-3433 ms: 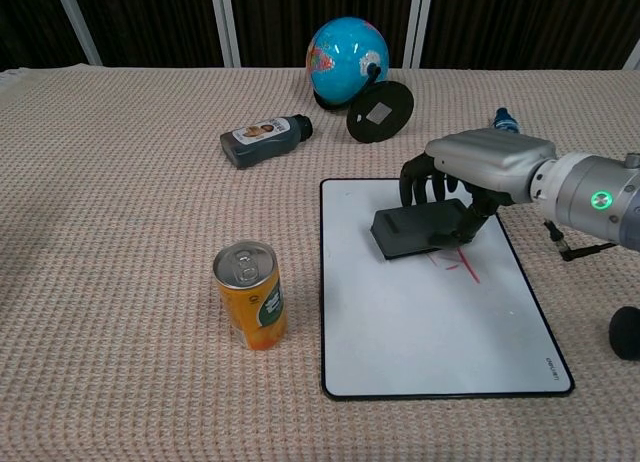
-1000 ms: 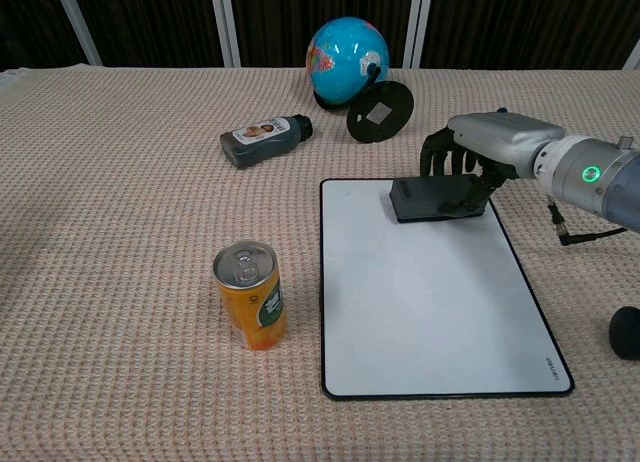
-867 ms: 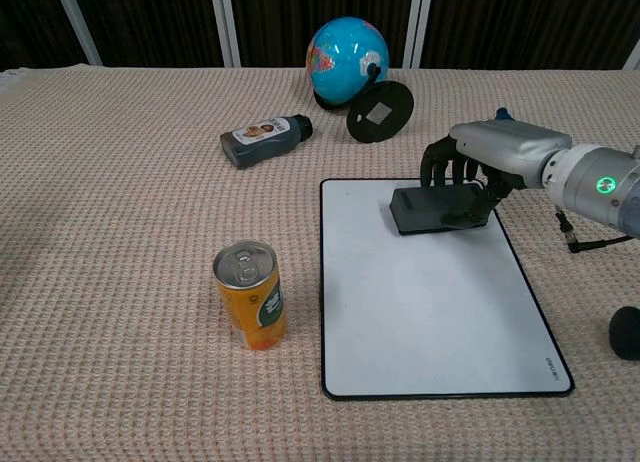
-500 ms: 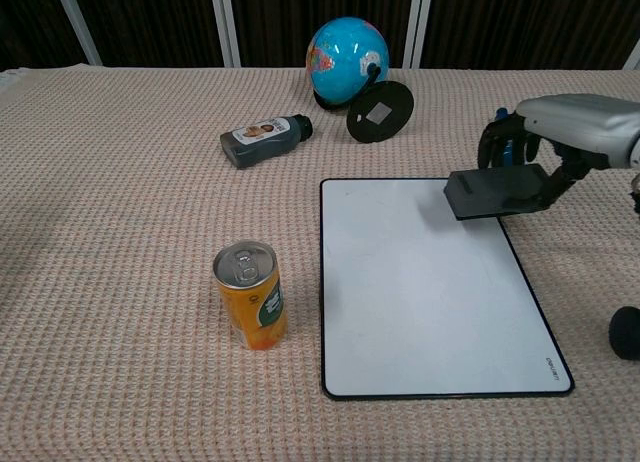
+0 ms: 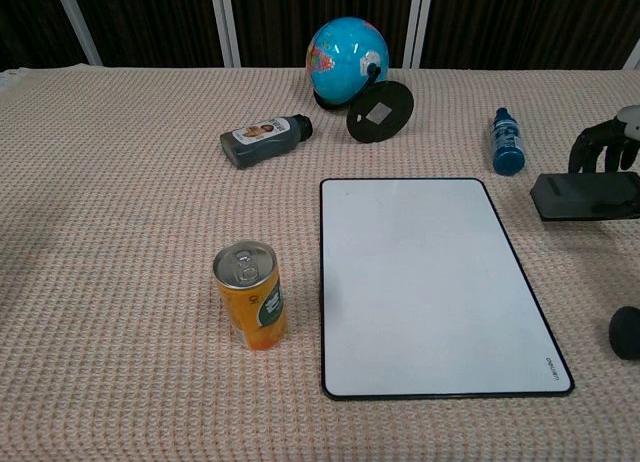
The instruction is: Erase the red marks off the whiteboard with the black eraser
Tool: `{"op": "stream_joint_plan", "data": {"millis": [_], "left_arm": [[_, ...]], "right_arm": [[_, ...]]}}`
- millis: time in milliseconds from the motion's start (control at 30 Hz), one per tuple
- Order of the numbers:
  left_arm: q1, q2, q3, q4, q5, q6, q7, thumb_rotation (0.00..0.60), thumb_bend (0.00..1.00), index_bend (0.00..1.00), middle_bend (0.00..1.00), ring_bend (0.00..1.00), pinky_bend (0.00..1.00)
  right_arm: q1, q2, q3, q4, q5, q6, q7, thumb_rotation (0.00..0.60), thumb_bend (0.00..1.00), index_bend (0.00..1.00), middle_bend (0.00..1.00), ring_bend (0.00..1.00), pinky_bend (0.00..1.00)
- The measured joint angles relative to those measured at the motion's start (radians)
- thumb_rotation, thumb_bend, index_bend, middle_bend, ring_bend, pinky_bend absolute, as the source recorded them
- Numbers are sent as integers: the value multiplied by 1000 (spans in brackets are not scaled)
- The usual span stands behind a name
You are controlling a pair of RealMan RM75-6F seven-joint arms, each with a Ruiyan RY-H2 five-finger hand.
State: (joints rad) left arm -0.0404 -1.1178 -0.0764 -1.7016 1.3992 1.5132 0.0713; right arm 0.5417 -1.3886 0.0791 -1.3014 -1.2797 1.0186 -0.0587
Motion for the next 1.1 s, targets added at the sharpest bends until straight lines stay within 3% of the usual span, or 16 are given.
{"op": "stream_joint_plan", "data": {"millis": [133, 300, 367, 433, 767, 1100], "left_arm": [[0, 1, 0, -1, 0, -1, 1, 600, 743, 147, 44, 0, 0], [0, 1, 1, -1, 1, -1, 1, 600, 744, 147, 45, 0, 0], [0, 1, 1, -1, 1, -2, 1, 600, 744, 147, 45, 0, 0], [0, 1, 1, 0, 0, -2, 0, 600, 744, 147, 44, 0, 0], [1, 3, 1, -1, 0, -2, -2, 600, 744, 147, 44, 0, 0], [1, 3, 2, -1, 3, -1, -1, 600, 743, 147, 44, 0, 0]], "right_arm": [[-7, -13, -6, 26, 7, -18, 5, 600, 273, 578, 452, 439, 322], [-8, -18, -11, 37, 12, -47, 4, 600, 176, 268, 204, 226, 187], [-7, -13, -11, 31, 13, -52, -1, 600, 163, 125, 70, 115, 170], [-5, -1, -11, 14, 18, -64, -14, 600, 145, 41, 11, 54, 164], [-6, 120, 11, -160, 52, -62, -73, 600, 134, 0, 0, 20, 161], [-136, 259, 25, -335, -19, 209, -44, 600, 134, 0, 0, 29, 161]]}}
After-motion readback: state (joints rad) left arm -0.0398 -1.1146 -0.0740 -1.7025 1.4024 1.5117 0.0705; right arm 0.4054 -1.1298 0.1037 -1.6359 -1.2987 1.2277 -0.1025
